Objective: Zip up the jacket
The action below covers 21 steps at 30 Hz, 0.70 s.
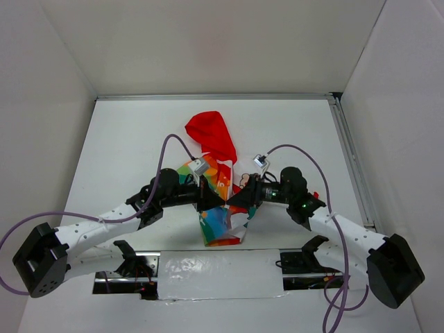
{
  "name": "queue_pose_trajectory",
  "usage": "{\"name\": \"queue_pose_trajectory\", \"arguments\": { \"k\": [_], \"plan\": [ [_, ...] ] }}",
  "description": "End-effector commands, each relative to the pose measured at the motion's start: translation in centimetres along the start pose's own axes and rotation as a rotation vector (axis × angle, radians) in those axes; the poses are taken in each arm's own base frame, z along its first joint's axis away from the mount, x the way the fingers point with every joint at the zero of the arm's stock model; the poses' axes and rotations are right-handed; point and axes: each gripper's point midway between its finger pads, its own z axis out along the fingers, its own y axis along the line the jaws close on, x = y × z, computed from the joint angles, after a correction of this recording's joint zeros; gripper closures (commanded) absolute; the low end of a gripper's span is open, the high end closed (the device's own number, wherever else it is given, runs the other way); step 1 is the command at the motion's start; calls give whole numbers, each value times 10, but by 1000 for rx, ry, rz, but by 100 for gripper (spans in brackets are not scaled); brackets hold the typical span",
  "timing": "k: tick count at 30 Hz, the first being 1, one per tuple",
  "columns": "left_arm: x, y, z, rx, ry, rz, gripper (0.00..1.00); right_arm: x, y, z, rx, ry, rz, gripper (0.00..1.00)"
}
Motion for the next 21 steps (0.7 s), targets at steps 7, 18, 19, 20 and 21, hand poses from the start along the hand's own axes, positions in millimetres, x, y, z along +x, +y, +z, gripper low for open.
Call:
{"name": "queue_pose_trajectory", "arguments": {
  "k": [7, 18, 19, 20, 21],
  "plan": [
    [-12, 0, 1, 4, -54, 51, 100, -18, 29, -4, -82, -37, -33, 46],
    [-12, 0, -1, 0, -55, 47, 100, -21, 14, 4, -32, -23, 53, 78],
    [-11, -1, -1, 1, -54, 47, 100, -21, 14, 5, -35, -19, 54, 84],
    [-12, -1, -1, 2, -57, 49, 100, -22, 14, 5, -33, -19, 55, 85],
    [-11, -1, -1, 2, -53, 50, 100, -22, 14, 6, -30, -18, 54, 87]
  ]
}}
